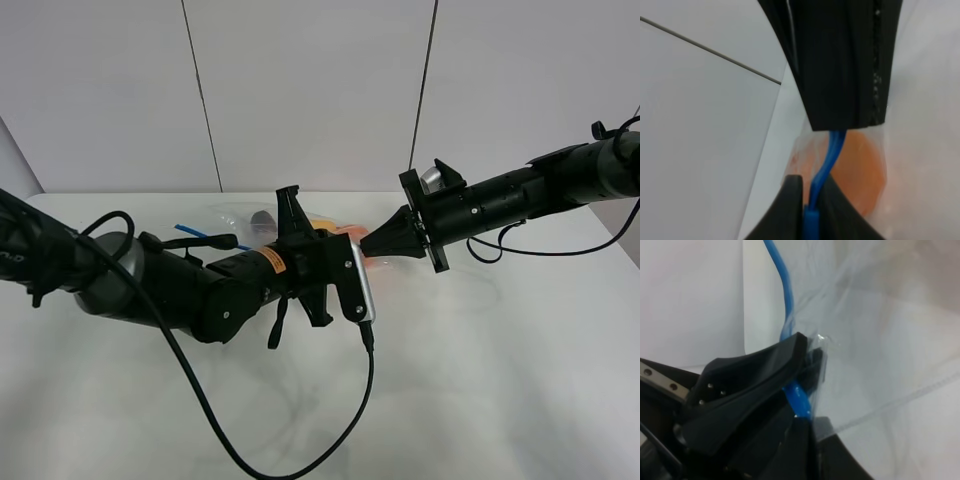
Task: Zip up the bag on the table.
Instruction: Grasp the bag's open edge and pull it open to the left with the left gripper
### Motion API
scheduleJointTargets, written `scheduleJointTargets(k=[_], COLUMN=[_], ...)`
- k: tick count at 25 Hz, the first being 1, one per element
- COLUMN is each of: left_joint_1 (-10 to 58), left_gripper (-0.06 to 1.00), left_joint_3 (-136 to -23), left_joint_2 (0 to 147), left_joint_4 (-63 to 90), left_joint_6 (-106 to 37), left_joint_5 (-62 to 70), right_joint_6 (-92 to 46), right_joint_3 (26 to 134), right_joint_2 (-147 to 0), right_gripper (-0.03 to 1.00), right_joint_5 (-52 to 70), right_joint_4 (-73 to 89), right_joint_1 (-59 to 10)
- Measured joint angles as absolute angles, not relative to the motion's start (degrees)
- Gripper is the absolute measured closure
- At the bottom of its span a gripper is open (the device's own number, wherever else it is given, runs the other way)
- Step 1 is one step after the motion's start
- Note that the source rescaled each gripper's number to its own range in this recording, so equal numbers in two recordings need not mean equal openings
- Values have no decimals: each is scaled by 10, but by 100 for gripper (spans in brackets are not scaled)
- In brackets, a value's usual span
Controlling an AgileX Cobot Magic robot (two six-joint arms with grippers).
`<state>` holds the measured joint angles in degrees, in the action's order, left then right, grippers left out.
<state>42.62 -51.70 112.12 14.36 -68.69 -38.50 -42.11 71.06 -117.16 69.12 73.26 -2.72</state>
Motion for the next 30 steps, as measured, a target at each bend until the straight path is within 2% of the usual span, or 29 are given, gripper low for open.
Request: scheduleJointTargets(k=[12,30], left_joint_1=[315,128], left_gripper=[94,94], left_joint_3=[-517,-517], left_joint_2=[1121,1121], left_joint_4=[126,72], left_joint_6=[-749,-755], left_joint_5=[-385,-386], right_joint_6=[-420,-417], right_joint_3=[712,712], right_joint_2=[-1172,-1172], right_gripper=[97,97], right_joint_5=[678,681], right_joint_4=[749,746], right_joint_1=[-27,-27])
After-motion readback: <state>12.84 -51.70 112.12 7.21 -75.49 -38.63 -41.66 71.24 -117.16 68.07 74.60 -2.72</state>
